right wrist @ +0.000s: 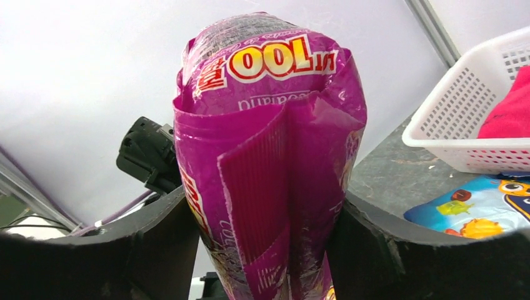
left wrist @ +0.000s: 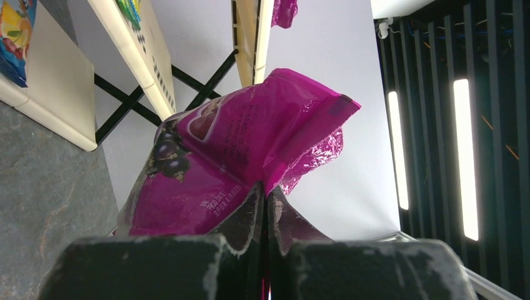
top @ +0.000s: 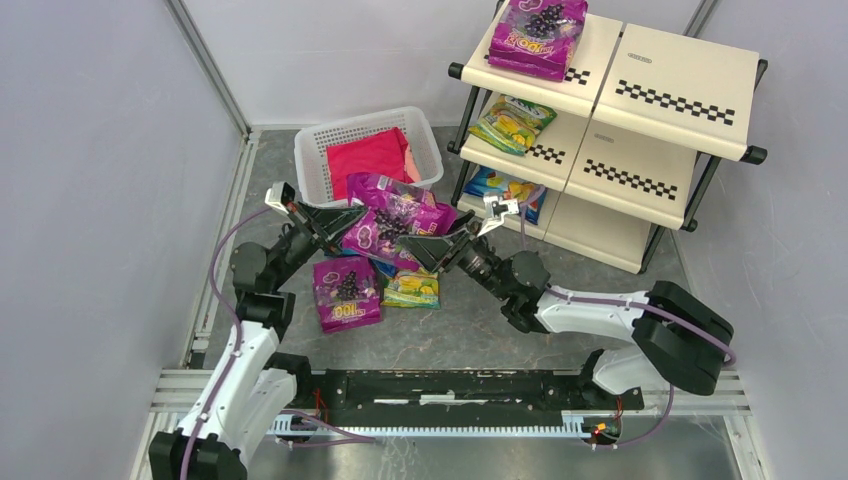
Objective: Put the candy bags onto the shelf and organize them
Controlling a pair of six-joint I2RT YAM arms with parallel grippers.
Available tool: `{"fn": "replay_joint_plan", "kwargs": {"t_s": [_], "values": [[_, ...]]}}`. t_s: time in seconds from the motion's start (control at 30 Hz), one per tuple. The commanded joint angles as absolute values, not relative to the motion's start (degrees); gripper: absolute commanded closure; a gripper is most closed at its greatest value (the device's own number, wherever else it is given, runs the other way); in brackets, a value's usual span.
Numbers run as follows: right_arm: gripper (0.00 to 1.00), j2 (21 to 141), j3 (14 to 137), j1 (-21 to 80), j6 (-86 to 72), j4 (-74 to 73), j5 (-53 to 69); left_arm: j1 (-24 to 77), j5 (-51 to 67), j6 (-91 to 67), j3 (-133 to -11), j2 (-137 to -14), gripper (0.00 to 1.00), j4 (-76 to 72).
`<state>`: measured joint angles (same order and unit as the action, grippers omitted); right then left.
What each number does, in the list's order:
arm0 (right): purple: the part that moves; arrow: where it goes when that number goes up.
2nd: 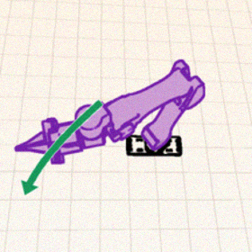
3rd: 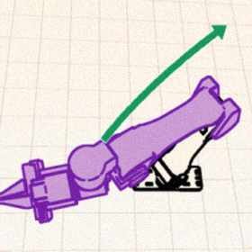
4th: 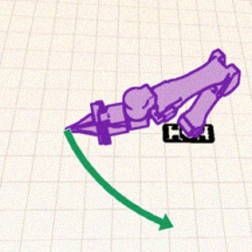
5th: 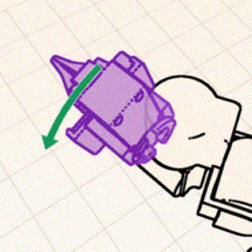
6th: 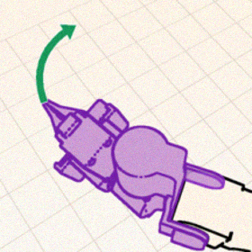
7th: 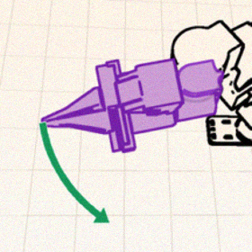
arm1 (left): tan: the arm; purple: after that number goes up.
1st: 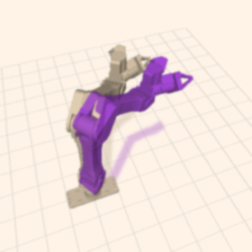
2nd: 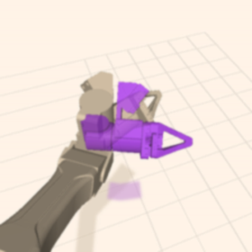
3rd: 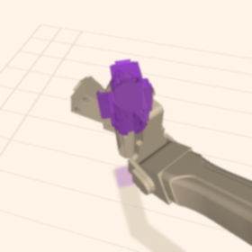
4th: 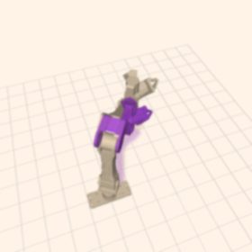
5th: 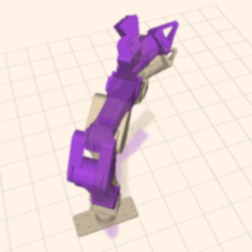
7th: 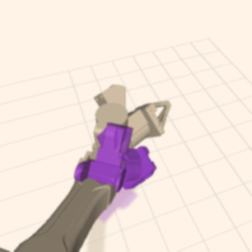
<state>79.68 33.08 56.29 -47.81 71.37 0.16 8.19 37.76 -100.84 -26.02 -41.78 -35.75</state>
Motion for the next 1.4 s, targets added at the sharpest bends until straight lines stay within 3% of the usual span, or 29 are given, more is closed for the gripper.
{"fn": "replay_joint_plan", "kwargs": {"t_s": [0.0,0.13,0.2,0.37,0.57,0.63,0.83,1.03,1.37], "values": [[0.35,76.0,37.6,57.0,-43.5,73.1,-2.1,9.1,39.8,-96.7,-28.9,-40.6,0.98,-31.2],[0.52,75.1,37.1,57.0,-43.8,73.0,-2.0,9.2,39.9,-92.2,-30.8,-40.3,0.96,-24.9],[0.59,74.7,37.0,57.0,-44.3,72.8,-1.5,9.1,39.8,-89.0,-31.8,-40.2,0.89,-20.8],[0.68,71.1,36.2,57.0,-43.2,67.5,-0.1,8.8,38.3,-70.3,-39.4,-41.7,0.58,-2.2],[0.78,60.7,33.0,56.6,-33.7,50.0,-3.4,8.7,26.8,-44.5,-51.4,-44.7,0.2,24.7],[0.81,56.8,33.3,56.4,-28.7,41.0,-6.6,8.7,21.4,-40.1,-53.7,-44.3,0.14,28.8],[0.85,45.3,38.3,56.2,-10.2,17.5,-16.8,8.8,13.2,-32.6,-55.1,-42.3,0.08,33.6],[0.87,38.3,53.3,56.2,7.0,0.2,-26.6,8.7,14.2,-32.2,-51.0,-41.4,0.08,31.6],[0.87,43.7,83.3,56.2,17.1,-14.7,-35.5,8.8,17.5,-32.6,-47.0,-39.8,0.08,29.4]]}}
